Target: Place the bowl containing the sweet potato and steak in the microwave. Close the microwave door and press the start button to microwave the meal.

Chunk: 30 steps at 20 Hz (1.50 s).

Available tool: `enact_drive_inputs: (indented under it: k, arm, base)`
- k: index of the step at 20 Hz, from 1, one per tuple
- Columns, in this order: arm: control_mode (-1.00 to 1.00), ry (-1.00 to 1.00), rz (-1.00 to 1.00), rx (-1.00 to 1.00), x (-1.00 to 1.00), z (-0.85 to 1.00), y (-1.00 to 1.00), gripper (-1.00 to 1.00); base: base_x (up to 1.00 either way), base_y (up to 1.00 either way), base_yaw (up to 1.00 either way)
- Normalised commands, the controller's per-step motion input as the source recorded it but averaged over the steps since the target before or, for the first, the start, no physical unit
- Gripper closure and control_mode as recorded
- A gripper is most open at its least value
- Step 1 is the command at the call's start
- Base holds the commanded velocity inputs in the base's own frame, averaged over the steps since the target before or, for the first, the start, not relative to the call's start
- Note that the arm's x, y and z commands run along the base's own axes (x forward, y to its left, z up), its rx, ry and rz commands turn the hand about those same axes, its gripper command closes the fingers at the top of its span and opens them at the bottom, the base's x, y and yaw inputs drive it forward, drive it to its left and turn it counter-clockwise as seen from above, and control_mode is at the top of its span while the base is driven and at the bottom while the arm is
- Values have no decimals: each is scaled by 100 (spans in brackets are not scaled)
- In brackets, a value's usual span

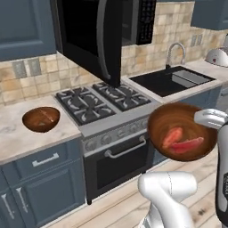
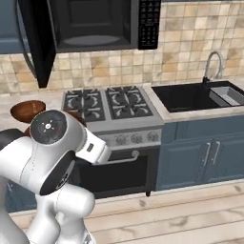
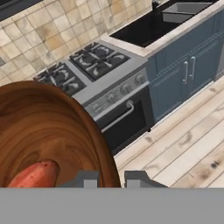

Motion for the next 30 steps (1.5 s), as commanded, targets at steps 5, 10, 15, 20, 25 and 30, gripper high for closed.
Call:
enact_drive_inputs:
  k: [5, 10, 15, 20, 25, 30]
  arm:
    - [100, 0, 0, 0, 0, 0, 0, 100]
    - [100, 0, 0, 0, 0, 0, 0, 100]
    - [100, 0, 0, 0, 0, 0, 0, 100]
    - [100, 0, 0, 0, 0, 0, 0, 100]
    - [100, 0, 0, 0, 0, 0, 0, 100]
    - [100, 0, 0, 0, 0, 0, 0, 100]
  base:
    - [40, -33, -4]
    - [61, -14, 22]
    - [60, -26, 35]
    - [50, -55, 34]
    - [36, -58, 31]
    - [35, -26, 32]
